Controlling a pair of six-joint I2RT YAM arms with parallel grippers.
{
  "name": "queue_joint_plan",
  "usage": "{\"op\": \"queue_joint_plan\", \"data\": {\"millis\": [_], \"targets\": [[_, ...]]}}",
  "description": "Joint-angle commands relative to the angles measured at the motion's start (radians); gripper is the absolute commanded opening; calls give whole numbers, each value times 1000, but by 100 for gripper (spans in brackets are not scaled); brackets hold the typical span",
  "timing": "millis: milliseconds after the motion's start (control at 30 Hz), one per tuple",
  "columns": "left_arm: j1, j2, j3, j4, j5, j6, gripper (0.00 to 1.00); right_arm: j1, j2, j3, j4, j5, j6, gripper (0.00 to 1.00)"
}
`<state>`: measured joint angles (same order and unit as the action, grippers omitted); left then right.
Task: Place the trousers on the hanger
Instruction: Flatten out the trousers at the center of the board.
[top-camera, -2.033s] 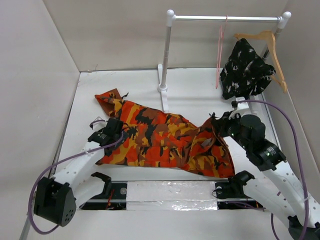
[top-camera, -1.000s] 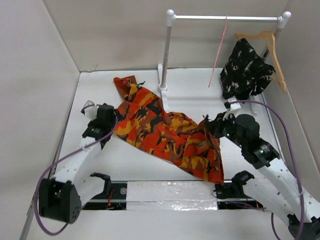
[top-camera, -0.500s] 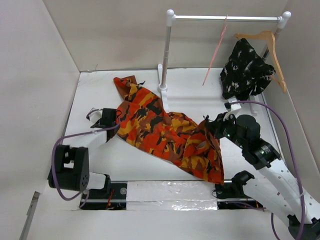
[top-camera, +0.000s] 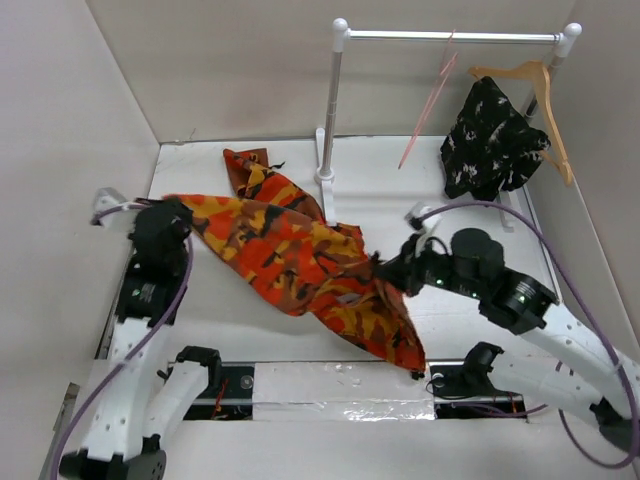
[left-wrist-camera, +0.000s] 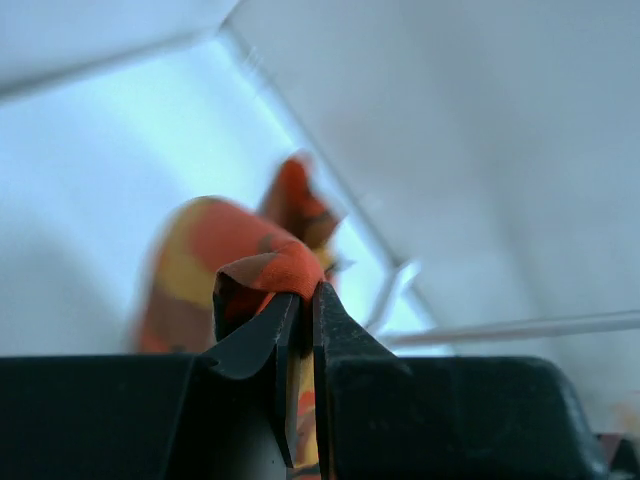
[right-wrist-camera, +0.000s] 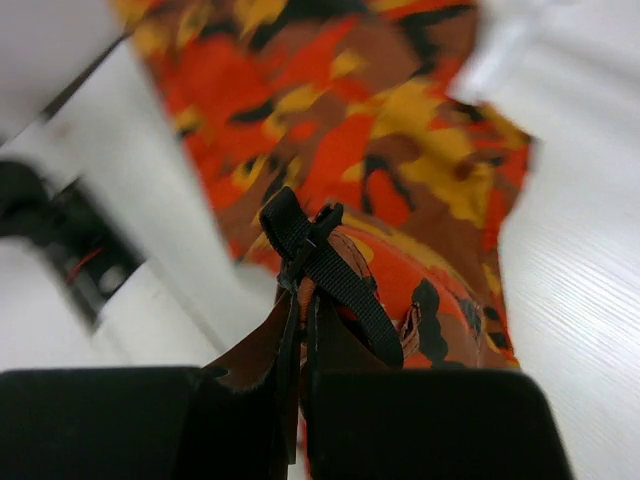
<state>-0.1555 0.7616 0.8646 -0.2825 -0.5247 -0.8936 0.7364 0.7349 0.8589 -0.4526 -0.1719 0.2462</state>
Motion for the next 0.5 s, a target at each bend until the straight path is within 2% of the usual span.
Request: {"op": "queue_joint_plan", "data": {"millis": [0, 67, 100, 133, 200, 267, 333, 367, 400, 467], "targets": [[8, -64, 202, -49, -136, 102, 0, 240, 110, 164, 92, -150, -33, 0], [8, -48, 379, -105, -138, 149, 0, 390, 170, 274, 19, -63, -67, 0], [8, -33, 433, -118, -136, 163, 0, 544, 204, 395, -9, 62, -77, 0], [8, -27, 539, -124, -133, 195, 0, 611, 207, 452, -33, 128, -81, 0], [8, 1, 641, -118, -109, 234, 0, 731, 169, 535, -78, 297, -65, 0], [8, 39, 784, -112, -78, 290, 0, 750, 106, 557, -84, 395, -21, 0], [8, 119, 862, -104, -51, 323, 0, 750, -16, 479, -86, 611, 33, 0], [8, 148, 866, -98, -3, 346, 0, 750, -55, 448, -119, 706, 60, 0], [8, 204, 858, -86, 21, 352, 0, 738, -86, 424, -153, 870, 97, 0], [8, 296, 763, -8, 72, 361, 0, 706, -170, 340, -254, 1044, 227, 0]]}}
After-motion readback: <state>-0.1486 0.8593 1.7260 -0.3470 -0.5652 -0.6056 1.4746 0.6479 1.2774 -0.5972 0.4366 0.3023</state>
